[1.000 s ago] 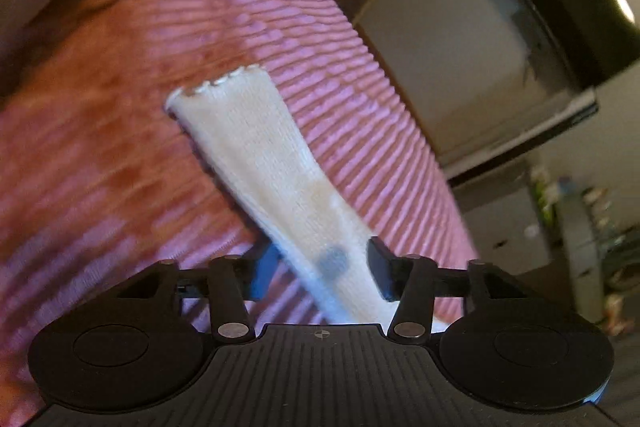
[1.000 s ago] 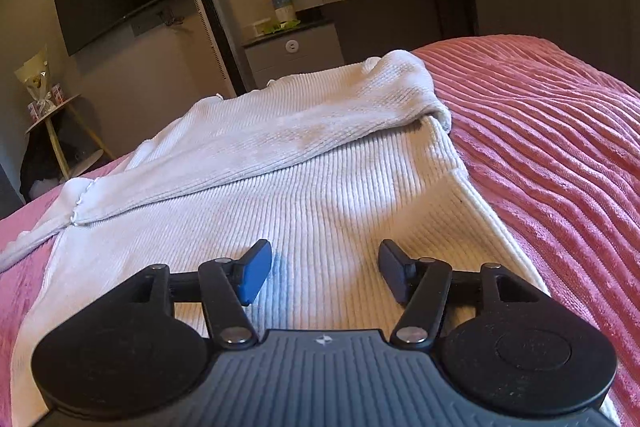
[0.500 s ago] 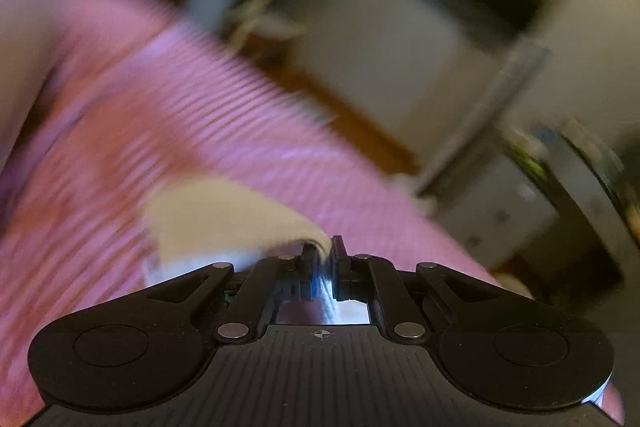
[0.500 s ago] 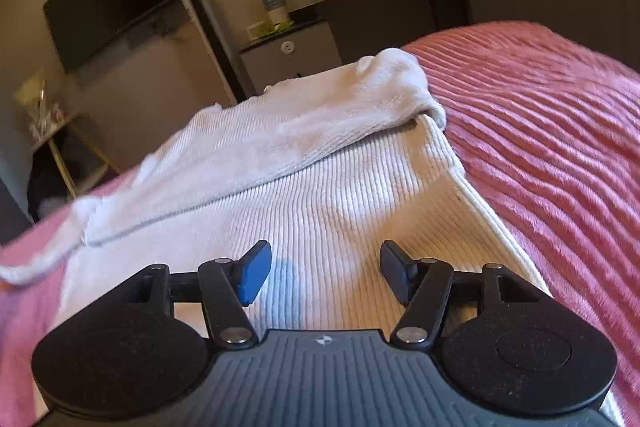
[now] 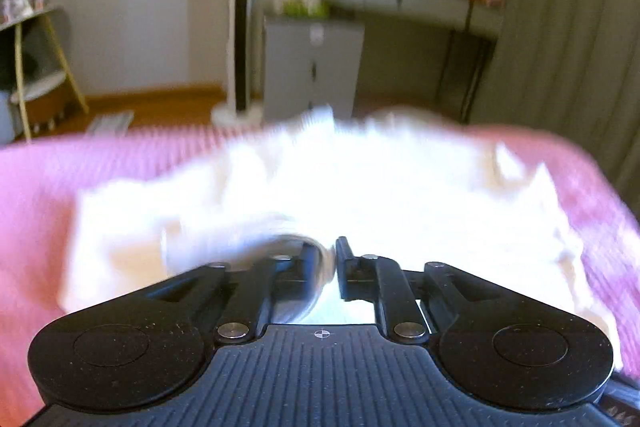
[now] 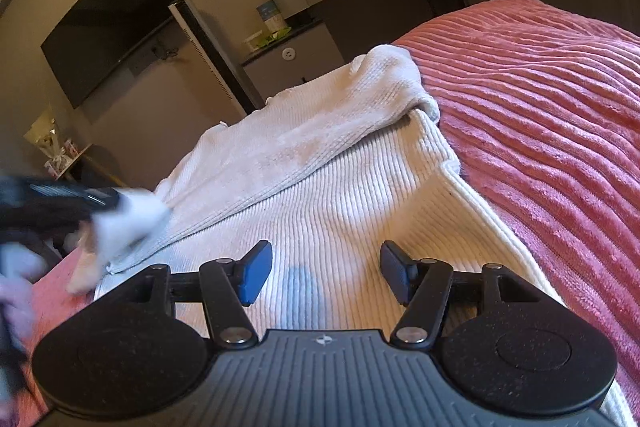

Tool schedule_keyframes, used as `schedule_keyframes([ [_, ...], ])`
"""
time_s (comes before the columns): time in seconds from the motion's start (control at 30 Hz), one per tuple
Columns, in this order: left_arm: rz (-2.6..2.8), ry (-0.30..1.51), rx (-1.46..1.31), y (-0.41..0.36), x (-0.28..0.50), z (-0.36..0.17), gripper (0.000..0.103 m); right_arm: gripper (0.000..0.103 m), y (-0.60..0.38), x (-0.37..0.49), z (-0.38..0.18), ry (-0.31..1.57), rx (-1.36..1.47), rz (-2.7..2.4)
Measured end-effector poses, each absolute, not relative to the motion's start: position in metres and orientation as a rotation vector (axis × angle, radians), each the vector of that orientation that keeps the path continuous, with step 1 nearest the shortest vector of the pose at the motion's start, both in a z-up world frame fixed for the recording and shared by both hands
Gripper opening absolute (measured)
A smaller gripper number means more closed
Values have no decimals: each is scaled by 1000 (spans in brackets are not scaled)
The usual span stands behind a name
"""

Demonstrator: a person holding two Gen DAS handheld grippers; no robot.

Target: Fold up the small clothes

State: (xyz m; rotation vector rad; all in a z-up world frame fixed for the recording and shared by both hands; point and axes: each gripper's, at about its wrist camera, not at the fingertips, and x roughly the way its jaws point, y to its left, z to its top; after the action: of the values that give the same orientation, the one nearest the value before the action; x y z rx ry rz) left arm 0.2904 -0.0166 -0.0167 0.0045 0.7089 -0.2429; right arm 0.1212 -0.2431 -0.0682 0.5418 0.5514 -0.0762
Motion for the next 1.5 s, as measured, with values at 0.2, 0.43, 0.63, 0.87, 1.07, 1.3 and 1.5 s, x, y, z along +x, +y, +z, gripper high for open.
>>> schedule_keyframes([
  [0.2,-211,629,-80,-2,241,-11,84,61,-248,125,-69,552,560,-57],
  [0.43,21,574,-111,59,236,-14,83,61,-214,134,-49,576,427,17],
  [0.63,132,668,-224,110,254,-37,80,60,-137,170,-35,591,221,124],
  [0.87,135,676,-274,127,256,-47,81,49,-55,213,-34,573,-18,184],
  [1.07,119,677,-284,127,260,-52,81,6,-54,240,-26,557,14,105],
  [1.3,88,649,-270,113,256,-50,82,7,-157,226,-4,415,427,-15],
  [1.5,50,641,-240,96,258,-55,82,23,-218,232,-30,549,550,-119],
])
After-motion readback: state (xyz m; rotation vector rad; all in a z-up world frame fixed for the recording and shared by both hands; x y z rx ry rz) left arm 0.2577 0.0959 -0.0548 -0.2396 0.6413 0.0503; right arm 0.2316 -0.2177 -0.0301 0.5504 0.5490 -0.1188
